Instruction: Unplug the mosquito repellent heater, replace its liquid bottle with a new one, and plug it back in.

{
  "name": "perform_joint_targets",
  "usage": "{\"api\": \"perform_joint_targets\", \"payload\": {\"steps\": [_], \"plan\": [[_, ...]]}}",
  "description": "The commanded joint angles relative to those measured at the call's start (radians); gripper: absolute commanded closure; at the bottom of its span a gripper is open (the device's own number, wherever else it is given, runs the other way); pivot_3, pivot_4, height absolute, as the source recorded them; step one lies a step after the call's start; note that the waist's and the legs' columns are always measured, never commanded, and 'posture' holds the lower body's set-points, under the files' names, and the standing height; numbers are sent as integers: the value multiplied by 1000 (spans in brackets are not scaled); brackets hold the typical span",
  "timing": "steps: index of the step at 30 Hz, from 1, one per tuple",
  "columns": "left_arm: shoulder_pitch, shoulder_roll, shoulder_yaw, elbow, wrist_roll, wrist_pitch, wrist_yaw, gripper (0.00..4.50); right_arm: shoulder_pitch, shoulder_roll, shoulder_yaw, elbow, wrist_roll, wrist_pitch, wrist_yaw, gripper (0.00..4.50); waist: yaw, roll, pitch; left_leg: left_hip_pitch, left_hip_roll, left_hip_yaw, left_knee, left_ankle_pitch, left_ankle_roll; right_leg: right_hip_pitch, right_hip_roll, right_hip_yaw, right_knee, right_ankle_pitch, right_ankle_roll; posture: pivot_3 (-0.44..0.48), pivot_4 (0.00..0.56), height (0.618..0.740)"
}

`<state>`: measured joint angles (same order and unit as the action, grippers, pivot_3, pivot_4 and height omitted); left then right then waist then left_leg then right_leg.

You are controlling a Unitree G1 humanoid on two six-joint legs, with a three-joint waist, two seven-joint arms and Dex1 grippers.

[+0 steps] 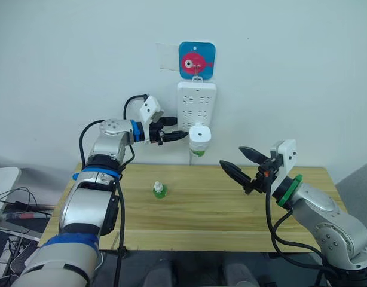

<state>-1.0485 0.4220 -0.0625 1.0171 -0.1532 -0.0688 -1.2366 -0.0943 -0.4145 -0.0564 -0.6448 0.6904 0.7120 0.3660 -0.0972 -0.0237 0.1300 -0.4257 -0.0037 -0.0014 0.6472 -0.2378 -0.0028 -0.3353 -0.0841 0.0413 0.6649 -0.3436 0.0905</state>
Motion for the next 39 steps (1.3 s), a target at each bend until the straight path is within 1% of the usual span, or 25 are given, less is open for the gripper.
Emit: {"api": "perform_joint_targets", "payload": {"steps": [1, 6, 9, 11, 13, 17, 23, 27, 29, 34, 39], "plan": [[-45, -25, 7, 1, -7, -15, -71, 1544, 7, -8, -16, -49, 12, -5, -6, 0, -1, 0, 1, 0, 0, 0, 0, 0, 0, 0, 0, 0, 0, 0, 0, -210, 147, 740], [-63, -41, 32, -13, -30, 28, -116, 1544, 6, -12, -11, -48, 3, -3, -14, 0, -7, 0, 6, -1, 0, 0, 0, 0, 0, -1, 0, 0, 0, 0, 0, -220, 157, 740], [-69, -39, 52, -19, -37, 47, -118, 2104, 7, -17, 5, -43, -17, -2, -23, 0, -12, 0, 9, -1, 0, 0, 0, 0, 0, -1, 0, 0, 0, 0, 0, -215, 160, 740], [-70, -39, 64, -20, -39, 56, -118, 2757, 4, -17, 23, -37, -40, -4, -33, 0, -14, 0, 10, -1, 0, 0, 0, 0, 0, -1, 0, 0, 0, 0, 0, -214, 164, 740], [-71, -42, 76, -24, -48, 72, -115, 3202, -7, -5, 40, -30, -58, -7, -47, 0, -17, 0, 12, -1, 0, -1, 0, 0, 0, -1, 0, 0, 0, 0, 0, -212, 167, 740], [-62, -48, 81, -51, -52, 91, -115, 3187, -49, 19, 98, -20, -126, 8, -106, 0, -18, 0, 21, -1, 0, -1, 1, 1, 0, -1, 0, 0, 1, 0, 0, -210, 168, 740], [-45, -55, 83, -80, -50, 110, -99, 3187, -158, 132, 196, -12, -187, 72, -213, 0, -17, 0, 31, -3, 0, -2, 3, 3, -2, -7, 0, 0, 10, 0, 0, -207, 185, 740], [-38, -63, 85, -87, -46, 110, -90, 3187, -231, 190, 245, 32, -270, 86, -276, 0, -17, 0, 34, -7, 0, -3, 7, 4, -2, -12, 0, 0, 15, 0, 0, -204, 191, 740], [-36, -67, 82, -88, -39, 96, -80, 3187, -258, 217, 255, 61, -316, 78, -313, 0, -18, 0, 37, -8, 0, -3, 9, 4, -2, -12, 0, 0, 15, 0, 0, -203, 193, 740], [-33, -75, 83, -93, -40, 96, -69, 3187, -308, 254, 281, 115, -398, 47, -329, 0, -17, -1, 45, -8, 0, -4, 13, 4, -2, -11, 0, 0, 16, 0, 0, -199, 196, 740], [-28, -76, 85, -103, -41, 98, -59, 3187, -339, 284, 278, 154, -450, 22, -332, 0, -17, -1, 46, -8, -1, -5, 14, 4, -2, -13, 0, -1, 17, 0, 0, -189, 194, 740]]}}
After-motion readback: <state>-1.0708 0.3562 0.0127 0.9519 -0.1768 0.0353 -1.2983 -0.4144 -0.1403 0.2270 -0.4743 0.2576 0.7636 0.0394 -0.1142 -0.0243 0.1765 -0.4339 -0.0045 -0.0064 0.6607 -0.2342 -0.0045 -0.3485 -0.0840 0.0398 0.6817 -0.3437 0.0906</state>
